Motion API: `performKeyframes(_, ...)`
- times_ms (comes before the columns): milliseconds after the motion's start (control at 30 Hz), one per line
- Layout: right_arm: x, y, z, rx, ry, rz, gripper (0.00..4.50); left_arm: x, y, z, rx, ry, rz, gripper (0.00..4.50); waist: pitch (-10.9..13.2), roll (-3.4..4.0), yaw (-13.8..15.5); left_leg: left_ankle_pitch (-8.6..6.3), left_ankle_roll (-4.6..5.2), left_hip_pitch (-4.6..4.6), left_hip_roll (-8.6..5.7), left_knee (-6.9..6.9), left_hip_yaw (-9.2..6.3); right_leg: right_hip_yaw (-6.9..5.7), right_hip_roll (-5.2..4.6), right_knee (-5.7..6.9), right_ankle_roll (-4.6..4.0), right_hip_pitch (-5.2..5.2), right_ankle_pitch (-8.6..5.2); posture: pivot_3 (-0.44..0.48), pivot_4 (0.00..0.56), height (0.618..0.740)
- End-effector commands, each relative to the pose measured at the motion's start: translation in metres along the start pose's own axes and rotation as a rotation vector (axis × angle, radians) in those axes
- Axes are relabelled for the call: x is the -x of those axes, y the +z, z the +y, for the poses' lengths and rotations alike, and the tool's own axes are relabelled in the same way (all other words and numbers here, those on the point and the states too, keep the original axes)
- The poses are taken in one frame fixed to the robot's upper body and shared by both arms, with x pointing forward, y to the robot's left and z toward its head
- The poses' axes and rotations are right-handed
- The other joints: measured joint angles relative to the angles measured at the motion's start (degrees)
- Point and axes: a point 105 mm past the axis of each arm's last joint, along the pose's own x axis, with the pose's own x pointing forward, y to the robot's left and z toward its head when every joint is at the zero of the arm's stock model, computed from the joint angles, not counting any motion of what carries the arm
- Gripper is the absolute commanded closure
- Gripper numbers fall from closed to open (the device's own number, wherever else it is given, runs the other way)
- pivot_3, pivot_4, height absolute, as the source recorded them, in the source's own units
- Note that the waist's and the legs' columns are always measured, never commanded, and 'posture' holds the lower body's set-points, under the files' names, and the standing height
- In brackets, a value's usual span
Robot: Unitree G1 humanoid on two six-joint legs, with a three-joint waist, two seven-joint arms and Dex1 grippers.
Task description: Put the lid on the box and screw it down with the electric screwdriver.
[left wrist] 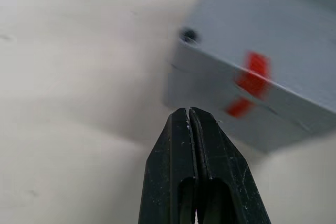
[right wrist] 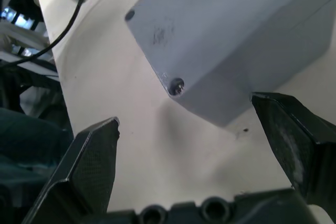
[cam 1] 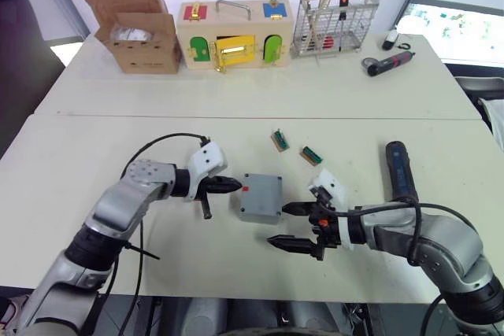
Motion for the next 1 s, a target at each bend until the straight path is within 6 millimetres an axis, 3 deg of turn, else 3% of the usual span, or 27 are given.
performKeyframes(33, -0.002, 0.012, 0.021, 0.038, 0.078, -0.041, 0.05, -0.006, 0.015, 0.004, -0.044, 0.013, -0.052, 4.50, 0.0, 0.00, 0.0, 0.00, 0.00, 0.00, 0.01, -0.01, -0.01, 0.00, 0.01, 0.01, 0.00, -0.03, 0.00, 0.000, 0.150, 0.740)
performKeyframes(267, 0.002, 0.008, 0.021, 0.046, 0.044, -0.020, 0.05, -0.018, 0.022, 0.019, -0.075, 0.051, -0.081, 4.50, 0.0, -0.01, 0.0, 0.01, -0.01, -0.02, -0.02, 0.01, -0.02, -0.02, -0.02, 0.03, 0.00, -0.03, 0.00, 0.000, 0.150, 0.740)
performKeyframes(433, 0.024, 0.014, -0.012, 0.152, -0.108, 0.010, 0.05, 0.003, 0.009, 0.029, -0.086, 0.078, -0.021, 4.50, 0.0, -0.01, -0.1, 0.01, -0.01, -0.01, -0.01, 0.00, -0.02, -0.02, 0.00, 0.03, 0.00, -0.04, 0.00, 0.000, 0.150, 0.740)
performKeyframes(533, 0.032, 0.022, -0.032, 0.237, -0.162, 0.005, 0.05, 0.023, -0.007, 0.016, -0.090, 0.007, 0.060, 4.50, 0.0, 0.00, -1.0, 0.01, -0.01, -0.01, 0.01, -0.06, -0.01, 0.01, 0.04, 0.04, 0.00, -0.09, 0.00, 0.000, 0.150, 0.740)
performKeyframes(733, 0.021, 0.027, -0.044, 0.345, -0.127, -0.007, 0.05, 0.043, -0.018, -0.023, -0.031, -0.136, 0.111, 4.50, 0.0, -0.01, -1.1, 0.01, -0.01, -0.03, 0.03, -0.11, -0.04, -0.02, -0.01, 0.02, -0.01, -0.09, 0.00, 0.000, 0.150, 0.740)
performKeyframes(1000, 0.002, 0.025, -0.040, 0.446, 0.004, 0.007, 0.05, 0.033, -0.017, -0.046, 0.019, -0.150, 0.078, 4.50, 0.0, -0.01, -1.2, 0.01, -0.01, -0.03, 0.01, -0.04, -0.05, -0.02, -0.03, 0.03, 0.00, -0.05, 0.00, 0.000, 0.150, 0.740)
